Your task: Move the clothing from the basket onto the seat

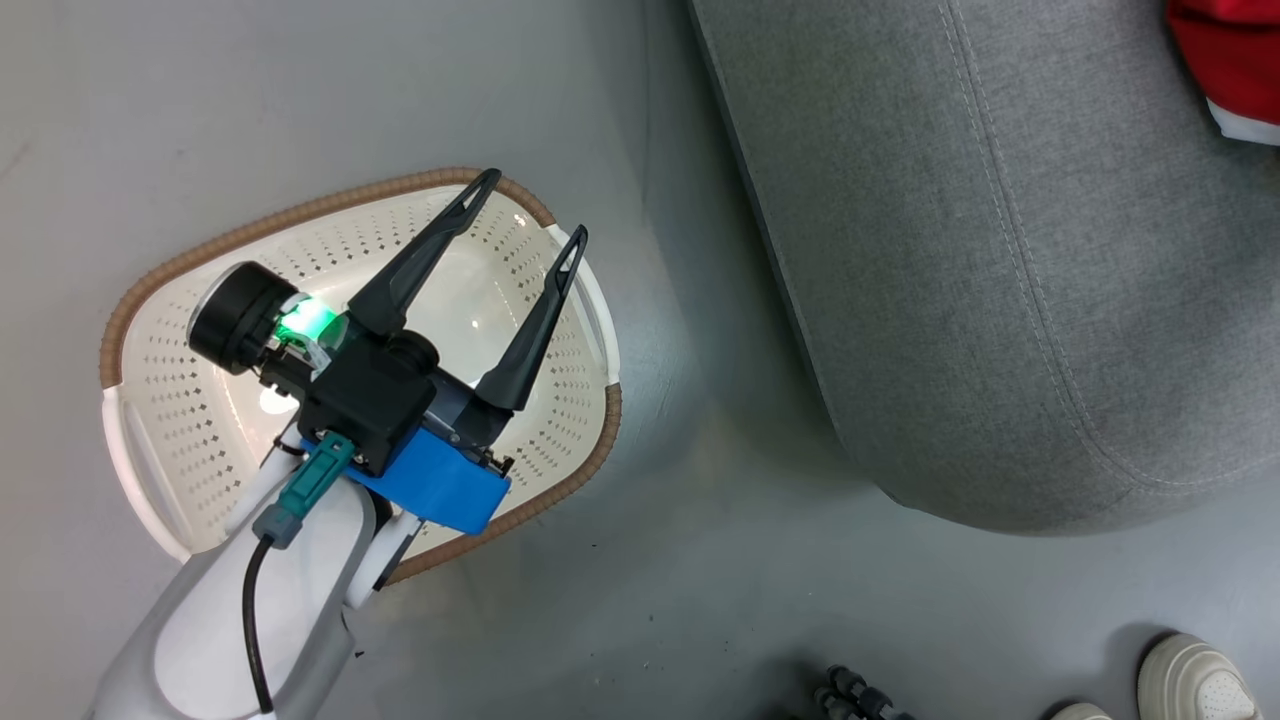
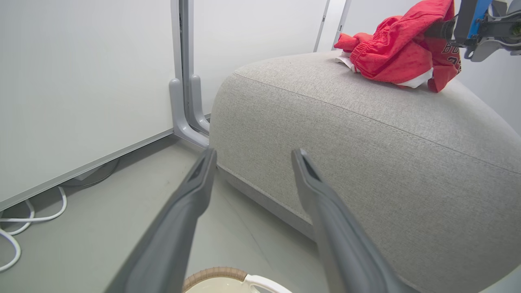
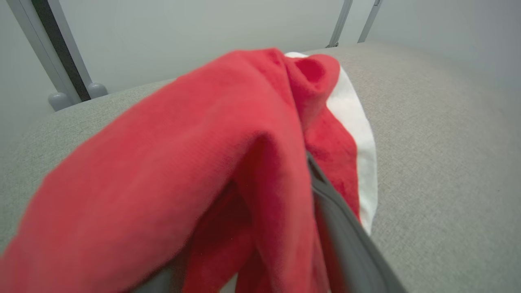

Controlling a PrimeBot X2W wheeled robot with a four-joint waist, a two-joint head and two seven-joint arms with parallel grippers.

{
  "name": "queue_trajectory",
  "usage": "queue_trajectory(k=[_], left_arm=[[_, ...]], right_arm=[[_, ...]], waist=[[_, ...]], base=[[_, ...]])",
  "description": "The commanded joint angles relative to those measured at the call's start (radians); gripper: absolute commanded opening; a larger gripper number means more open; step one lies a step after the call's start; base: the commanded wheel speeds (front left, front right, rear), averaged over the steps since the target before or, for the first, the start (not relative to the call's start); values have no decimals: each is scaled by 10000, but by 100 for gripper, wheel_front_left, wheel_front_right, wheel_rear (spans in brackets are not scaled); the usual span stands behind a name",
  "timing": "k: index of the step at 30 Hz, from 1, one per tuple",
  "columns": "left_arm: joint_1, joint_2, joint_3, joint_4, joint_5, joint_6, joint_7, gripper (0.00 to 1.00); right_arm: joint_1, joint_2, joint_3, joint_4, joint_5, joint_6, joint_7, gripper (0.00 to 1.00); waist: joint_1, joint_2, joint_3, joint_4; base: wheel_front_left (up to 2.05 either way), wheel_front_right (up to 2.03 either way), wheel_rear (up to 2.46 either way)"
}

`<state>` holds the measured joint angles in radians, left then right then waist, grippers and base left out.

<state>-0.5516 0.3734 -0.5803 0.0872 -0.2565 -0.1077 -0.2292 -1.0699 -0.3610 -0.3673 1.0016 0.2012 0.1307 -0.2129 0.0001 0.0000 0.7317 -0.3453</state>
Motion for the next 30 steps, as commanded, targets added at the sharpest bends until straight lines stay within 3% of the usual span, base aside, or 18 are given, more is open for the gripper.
queue_trajectory(k=[1,14,22,30], left_arm=[[-148,-9,6,56,-49,28,-44,100],[174,-461,78,896,-448,29,-302,100],[871,-1268,397,1475,-734,-65,-365,100],[2513,-2091,1539,1756,-820,-157,-371,100]], right_arm=[[-117,-113,68,118,41,2,-84,100],[497,-171,814,477,96,2,-370,100],[1824,-262,1556,108,106,2,-416,100],[3818,45,2431,-1322,241,2,-61,100]], waist=[[-1,0,-57,-10],[-1,0,-1120,26],[-1,0,-2784,421],[-1,0,-4753,833]], base=[[0,0,0],[0,0,0],[0,0,0],[0,0,0]])
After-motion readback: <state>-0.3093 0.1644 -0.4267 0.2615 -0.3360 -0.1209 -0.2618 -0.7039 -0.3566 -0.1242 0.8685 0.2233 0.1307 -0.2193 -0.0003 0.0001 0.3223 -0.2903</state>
